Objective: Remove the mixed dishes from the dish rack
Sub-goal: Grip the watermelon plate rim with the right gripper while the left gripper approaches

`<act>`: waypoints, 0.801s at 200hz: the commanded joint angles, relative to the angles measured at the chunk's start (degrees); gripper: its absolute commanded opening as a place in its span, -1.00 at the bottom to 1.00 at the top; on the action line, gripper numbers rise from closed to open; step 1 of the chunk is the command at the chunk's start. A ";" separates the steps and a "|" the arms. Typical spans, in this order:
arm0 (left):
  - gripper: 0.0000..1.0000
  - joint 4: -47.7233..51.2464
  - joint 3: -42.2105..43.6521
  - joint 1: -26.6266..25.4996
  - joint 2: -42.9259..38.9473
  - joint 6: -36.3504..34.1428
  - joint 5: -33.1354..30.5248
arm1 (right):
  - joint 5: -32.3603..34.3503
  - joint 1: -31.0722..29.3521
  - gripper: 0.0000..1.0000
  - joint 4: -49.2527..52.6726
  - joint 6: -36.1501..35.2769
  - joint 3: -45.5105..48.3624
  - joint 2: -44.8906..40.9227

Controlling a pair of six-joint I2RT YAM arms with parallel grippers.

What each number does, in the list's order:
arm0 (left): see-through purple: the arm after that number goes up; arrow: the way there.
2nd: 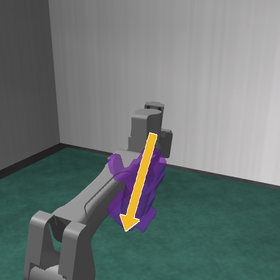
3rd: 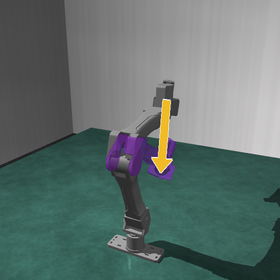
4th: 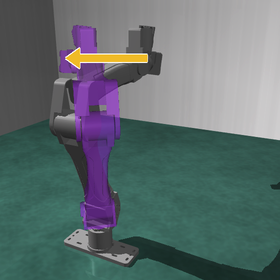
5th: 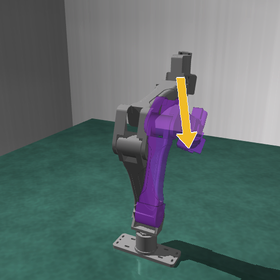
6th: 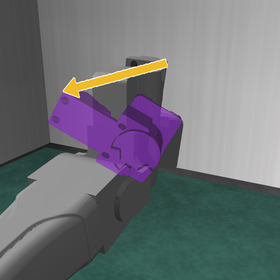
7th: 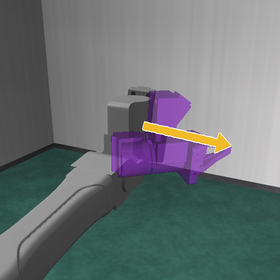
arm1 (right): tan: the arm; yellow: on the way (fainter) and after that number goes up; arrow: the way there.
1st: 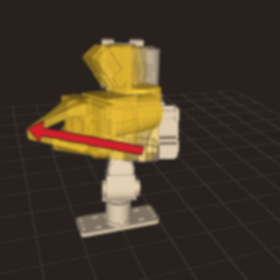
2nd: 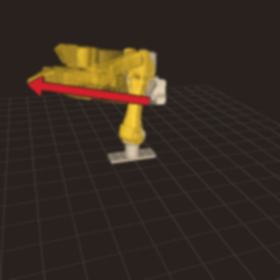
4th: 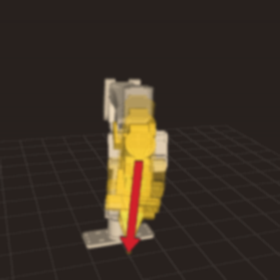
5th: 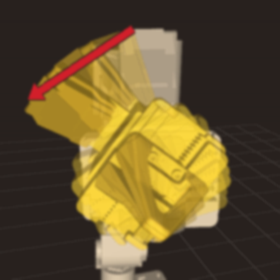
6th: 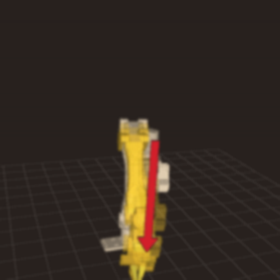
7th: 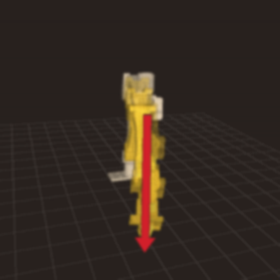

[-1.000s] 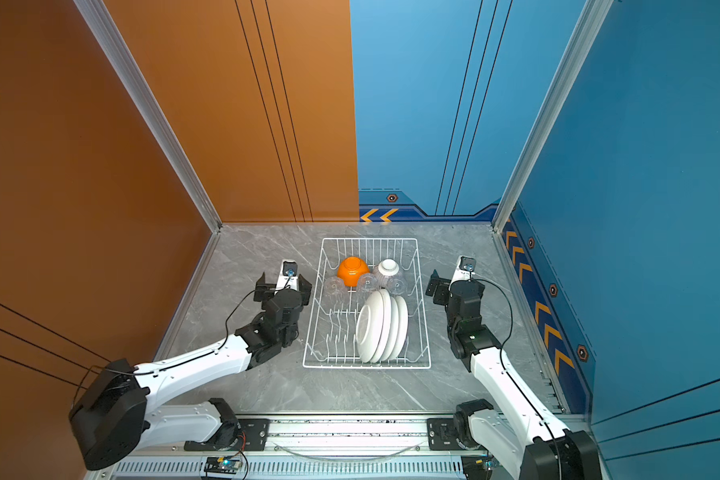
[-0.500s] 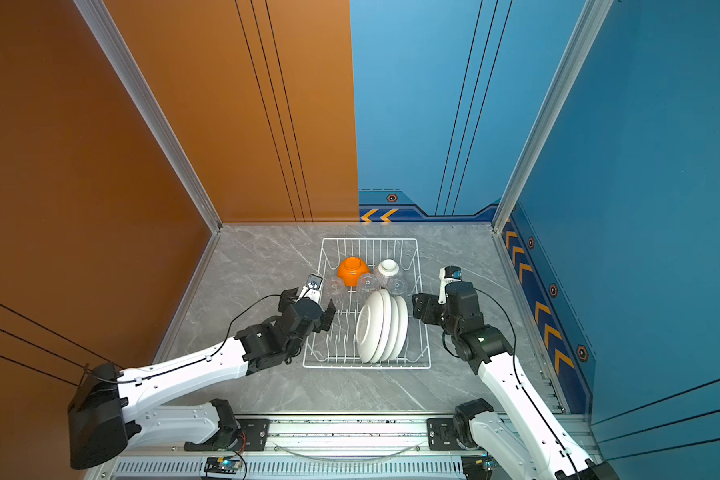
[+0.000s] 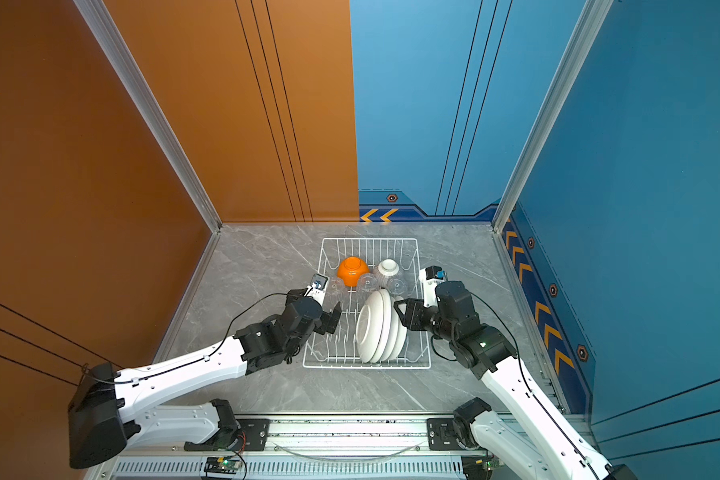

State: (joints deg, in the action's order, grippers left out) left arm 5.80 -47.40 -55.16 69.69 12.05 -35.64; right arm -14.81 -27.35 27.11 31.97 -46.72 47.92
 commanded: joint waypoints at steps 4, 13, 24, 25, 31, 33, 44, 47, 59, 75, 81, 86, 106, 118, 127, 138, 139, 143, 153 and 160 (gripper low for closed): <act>0.96 0.13 -0.95 -0.52 -0.57 0.90 1.11 | -0.02 -2.19 -0.18 2.24 0.82 -1.43 1.05; 0.96 0.10 -0.84 -0.49 -0.70 0.95 0.97 | 0.21 -2.73 -0.23 2.30 0.82 -1.38 1.44; 0.96 0.11 -0.78 -0.47 -0.70 1.04 0.99 | 0.42 -3.50 -0.27 2.33 0.75 -1.31 2.19; 0.96 0.10 -0.77 -0.47 -0.70 1.04 1.00 | 0.45 -3.54 -0.27 2.33 0.74 -1.33 2.23; 0.96 0.13 -0.68 -0.52 -0.78 1.11 1.05 | 0.66 -3.96 -0.30 2.34 0.66 -1.36 2.58; 0.96 0.10 -0.66 -0.55 -0.78 1.12 1.09 | 0.81 -4.07 -0.32 2.38 0.71 -1.31 2.74; 0.96 0.10 -0.48 -0.52 -1.03 1.30 1.09 | 1.79 -4.73 -0.36 2.96 0.48 -1.57 3.56; 0.96 0.09 -0.41 -0.54 -1.05 1.35 1.16 | 2.18 -4.89 -0.36 3.31 0.42 -1.74 3.79; 0.96 0.15 -0.08 -0.53 -1.29 1.48 1.13 | 3.49 -5.65 -0.43 4.54 -0.04 -2.34 4.59; 0.96 0.09 0.41 -0.52 -1.74 1.79 1.02 | 4.24 -6.28 -0.50 5.23 -0.41 -2.69 5.33; 0.96 0.13 0.54 -0.50 -1.95 1.83 0.93 | 4.52 -6.45 -0.51 5.23 -0.41 -2.58 5.50; 0.96 0.12 0.72 -0.53 -2.07 1.83 0.88 | 4.88 -6.64 -0.51 5.23 -0.48 -2.63 5.69; 0.96 0.18 1.16 -0.55 -2.58 1.97 0.49 | 6.88 -7.16 -0.55 6.12 -0.45 -2.98 6.62; 0.96 0.27 1.32 -0.49 -2.93 1.98 0.39 | 7.33 -7.51 -0.59 6.45 -0.58 -3.20 7.46; 0.96 0.36 1.50 -0.60 -3.24 2.01 0.31 | 7.42 -7.85 -0.60 6.55 -0.78 -3.44 8.17; 0.96 0.42 1.58 -0.54 -3.50 1.91 0.22 | 7.67 -8.30 -0.60 6.87 -0.85 -3.78 9.12; 0.96 0.43 1.59 -0.51 -3.50 1.92 0.22 | 7.68 -8.27 -0.61 6.93 -0.90 -3.84 9.21; 0.96 0.44 1.64 -0.50 -3.68 1.88 0.14 | 7.90 -8.49 -0.60 7.06 -0.86 -4.01 9.58; 0.96 0.45 1.68 -0.51 -3.84 1.77 0.05 | 8.06 -8.88 -0.58 7.16 -0.94 -4.39 10.36; 0.96 0.48 1.77 -0.52 -3.93 1.66 0.04 | 8.19 -9.10 -0.53 7.17 -0.88 -4.58 10.81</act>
State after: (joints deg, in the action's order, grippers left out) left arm 5.82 -46.83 -55.16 67.16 13.39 -35.27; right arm -9.39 -35.59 30.57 32.08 -50.11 56.82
